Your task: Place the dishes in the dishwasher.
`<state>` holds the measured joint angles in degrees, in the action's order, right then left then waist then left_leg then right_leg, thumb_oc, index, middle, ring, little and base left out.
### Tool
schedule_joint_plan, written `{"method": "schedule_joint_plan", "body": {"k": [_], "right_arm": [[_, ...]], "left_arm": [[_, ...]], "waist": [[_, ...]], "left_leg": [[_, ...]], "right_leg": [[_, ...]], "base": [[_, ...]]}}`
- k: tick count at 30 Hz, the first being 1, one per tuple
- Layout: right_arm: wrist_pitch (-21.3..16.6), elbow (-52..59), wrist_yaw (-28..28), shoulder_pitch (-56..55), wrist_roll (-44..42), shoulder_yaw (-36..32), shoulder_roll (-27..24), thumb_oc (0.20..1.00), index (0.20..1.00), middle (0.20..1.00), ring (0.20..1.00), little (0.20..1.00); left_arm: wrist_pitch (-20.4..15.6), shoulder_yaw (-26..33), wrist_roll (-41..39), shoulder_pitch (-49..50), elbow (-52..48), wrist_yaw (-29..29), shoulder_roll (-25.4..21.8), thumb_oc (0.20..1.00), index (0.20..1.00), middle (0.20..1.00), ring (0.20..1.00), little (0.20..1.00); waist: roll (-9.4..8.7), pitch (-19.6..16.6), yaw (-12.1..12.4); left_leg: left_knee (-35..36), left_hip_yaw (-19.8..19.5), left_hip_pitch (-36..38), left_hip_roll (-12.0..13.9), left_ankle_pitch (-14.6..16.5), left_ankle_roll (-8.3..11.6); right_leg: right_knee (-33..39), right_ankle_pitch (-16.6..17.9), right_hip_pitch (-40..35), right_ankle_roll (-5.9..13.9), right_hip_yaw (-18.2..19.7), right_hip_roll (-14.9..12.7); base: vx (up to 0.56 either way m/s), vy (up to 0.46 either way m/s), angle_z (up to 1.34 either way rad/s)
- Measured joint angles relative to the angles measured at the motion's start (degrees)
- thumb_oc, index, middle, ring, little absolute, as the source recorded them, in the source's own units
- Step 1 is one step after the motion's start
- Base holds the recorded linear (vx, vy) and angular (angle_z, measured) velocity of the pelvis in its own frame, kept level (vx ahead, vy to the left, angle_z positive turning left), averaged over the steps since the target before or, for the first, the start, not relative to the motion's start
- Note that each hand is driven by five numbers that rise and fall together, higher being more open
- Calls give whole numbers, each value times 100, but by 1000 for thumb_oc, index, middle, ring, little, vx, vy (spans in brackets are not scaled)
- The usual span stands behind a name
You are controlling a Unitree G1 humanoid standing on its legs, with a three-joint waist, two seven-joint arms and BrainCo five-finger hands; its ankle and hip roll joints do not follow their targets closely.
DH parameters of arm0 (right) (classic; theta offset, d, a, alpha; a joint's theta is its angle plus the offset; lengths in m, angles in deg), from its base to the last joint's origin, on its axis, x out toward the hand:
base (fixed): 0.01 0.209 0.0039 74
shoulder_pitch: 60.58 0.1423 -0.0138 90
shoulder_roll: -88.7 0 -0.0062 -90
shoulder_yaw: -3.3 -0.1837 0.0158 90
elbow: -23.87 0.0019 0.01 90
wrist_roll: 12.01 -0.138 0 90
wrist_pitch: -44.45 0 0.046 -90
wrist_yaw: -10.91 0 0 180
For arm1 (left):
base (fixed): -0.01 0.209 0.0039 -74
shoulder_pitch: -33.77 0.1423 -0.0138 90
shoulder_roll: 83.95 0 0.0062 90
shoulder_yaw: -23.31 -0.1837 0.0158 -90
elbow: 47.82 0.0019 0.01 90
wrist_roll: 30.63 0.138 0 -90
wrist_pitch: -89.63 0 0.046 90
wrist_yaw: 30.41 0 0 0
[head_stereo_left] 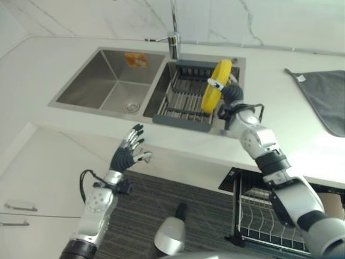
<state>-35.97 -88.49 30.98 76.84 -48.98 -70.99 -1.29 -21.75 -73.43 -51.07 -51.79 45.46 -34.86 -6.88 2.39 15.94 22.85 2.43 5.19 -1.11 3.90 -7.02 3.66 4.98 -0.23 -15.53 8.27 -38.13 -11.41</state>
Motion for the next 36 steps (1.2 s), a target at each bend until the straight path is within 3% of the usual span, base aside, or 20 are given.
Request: {"method": "schedule_joint_plan", "body": {"k": [12,17,23,29,36], "right_arm": [[133,-15,421,1,45,155,-1,1000,1000,1000,1000,1000],[144,-1004,491,203,202,43,-14,1000,1000,1000,1000,1000],[134,-1191,676,213,255,-90,-22,1000,1000,1000,1000,1000],[118,-1549,684,437,255,-89,-20,1000,1000,1000,1000,1000],[118,-1552,658,437,254,-86,-20,1000,1000,1000,1000,1000]], "left_arm": [[117,-4,158,-9,-43,2,0,1000,1000,1000,1000,1000],[155,-25,157,-60,-45,-12,-2,1000,1000,1000,1000,1000],[157,-78,142,-61,-41,-16,-6,1000,1000,1000,1000,1000],[156,-233,133,-75,-40,-22,-19,1000,1000,1000,1000,1000],[156,-233,132,-85,-37,-37,-21,1000,1000,1000,1000,1000]], "waist": [[3,-3,-2],[25,-9,16],[84,-8,19],[199,-9,36],[206,-7,50]], "left_leg": [[-64,1,-24,2,15,2],[-160,-20,-81,-14,51,-6],[-161,-70,-83,-30,53,-10],[-177,-98,-89,-35,53,-11],[-178,-121,-108,-34,53,-11]], "right_leg": [[0,1,-11,0,3,1],[-1,0,-12,-1,-11,4],[-1,-2,-18,-5,-18,-4],[-1,-11,-29,-21,-27,-5],[-1,-28,-24,-49,-39,-5]], "base": [[0,0,0],[10,9,1],[0,0,0],[3,11,1],[0,0,0]]}}
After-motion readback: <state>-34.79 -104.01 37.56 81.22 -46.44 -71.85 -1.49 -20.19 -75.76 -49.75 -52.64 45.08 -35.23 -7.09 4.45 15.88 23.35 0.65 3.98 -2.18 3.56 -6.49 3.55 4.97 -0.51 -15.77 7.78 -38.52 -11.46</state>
